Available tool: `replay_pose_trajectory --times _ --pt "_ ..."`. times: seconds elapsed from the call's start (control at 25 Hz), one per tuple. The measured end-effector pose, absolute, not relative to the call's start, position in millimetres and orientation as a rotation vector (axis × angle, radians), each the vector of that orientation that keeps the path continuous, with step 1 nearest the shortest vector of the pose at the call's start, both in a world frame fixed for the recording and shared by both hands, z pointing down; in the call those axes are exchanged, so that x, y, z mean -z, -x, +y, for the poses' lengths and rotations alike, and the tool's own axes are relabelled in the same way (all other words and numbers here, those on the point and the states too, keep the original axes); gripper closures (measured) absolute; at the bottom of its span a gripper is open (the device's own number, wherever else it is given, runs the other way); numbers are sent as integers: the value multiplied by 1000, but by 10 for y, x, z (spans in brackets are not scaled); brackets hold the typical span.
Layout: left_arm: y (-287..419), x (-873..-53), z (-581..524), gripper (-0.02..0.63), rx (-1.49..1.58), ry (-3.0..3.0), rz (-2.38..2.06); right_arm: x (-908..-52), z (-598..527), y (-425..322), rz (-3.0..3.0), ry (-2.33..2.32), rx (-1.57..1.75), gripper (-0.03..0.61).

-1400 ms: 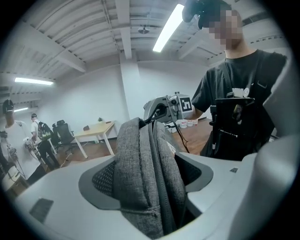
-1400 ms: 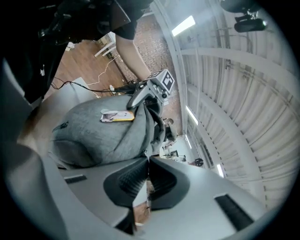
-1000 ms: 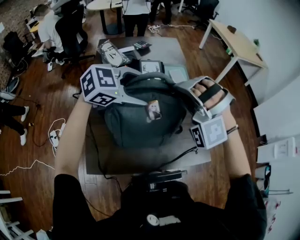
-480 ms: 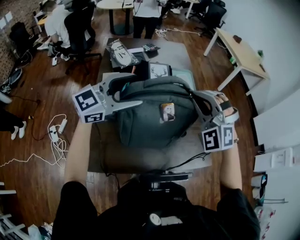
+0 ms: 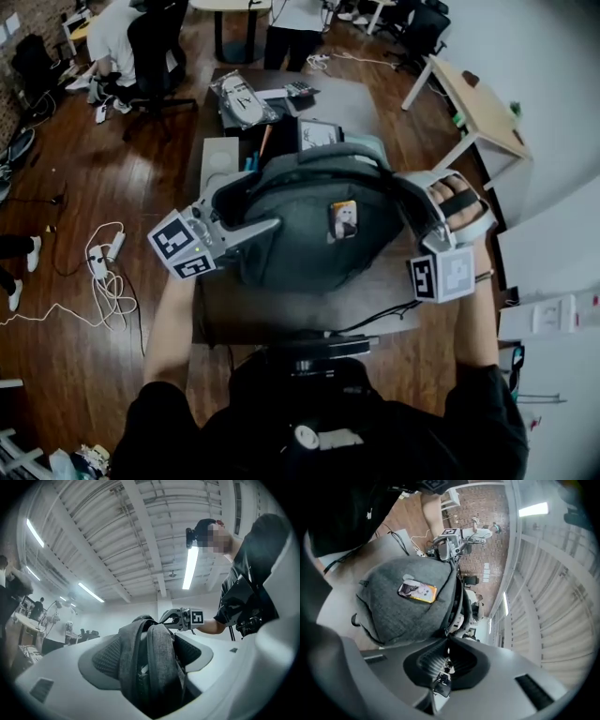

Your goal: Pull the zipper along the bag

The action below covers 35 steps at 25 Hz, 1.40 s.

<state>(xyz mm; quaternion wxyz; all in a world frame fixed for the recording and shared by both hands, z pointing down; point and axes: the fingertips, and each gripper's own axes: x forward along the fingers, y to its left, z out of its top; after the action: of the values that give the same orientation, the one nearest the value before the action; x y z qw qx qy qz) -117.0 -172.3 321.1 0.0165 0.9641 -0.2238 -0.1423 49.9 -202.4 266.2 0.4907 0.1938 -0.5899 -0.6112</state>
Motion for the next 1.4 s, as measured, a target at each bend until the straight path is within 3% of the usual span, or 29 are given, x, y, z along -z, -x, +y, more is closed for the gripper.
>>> replay_pose_trajectory --times 0.2,0.32,0.52,0.64,0.76,0.88,1.08,1.4 --pt "1182 -3193 -1661 284 430 -3023 -682 -2626 -2005 -436 -1434 -457 1484 546" --pt "1178 -3185 -1733 265 445 -3033 -765 -2682 -2069 -466 -1545 -527 1409 546" --pt "1279 -3230 -1796 274 519 -3004 -899 -2652 -2279 -819 -2204 -910 889 486" --pt "1404 -3260 -1816 275 557 -2967 -950 -2632 -2362 -1117 -2582 -1100 451 483" --pt "1440 -3314 -1750 275 553 -2952 -1008 -2643 -2342 -1394 -2784 -1194 248 483" --pt "1500 -3449 -1583 275 471 -2936 -1058 -2325 -2098 -1386 -2884 -1199 264 460" --pt "1799 -3847 -1390 275 324 -2861 -1236 -1761 -1739 -693 -2927 -911 558 457" --pt "1916 -4912 -1368 290 -137 -2742 -1588 -2076 -1595 167 -2725 -636 853 457"
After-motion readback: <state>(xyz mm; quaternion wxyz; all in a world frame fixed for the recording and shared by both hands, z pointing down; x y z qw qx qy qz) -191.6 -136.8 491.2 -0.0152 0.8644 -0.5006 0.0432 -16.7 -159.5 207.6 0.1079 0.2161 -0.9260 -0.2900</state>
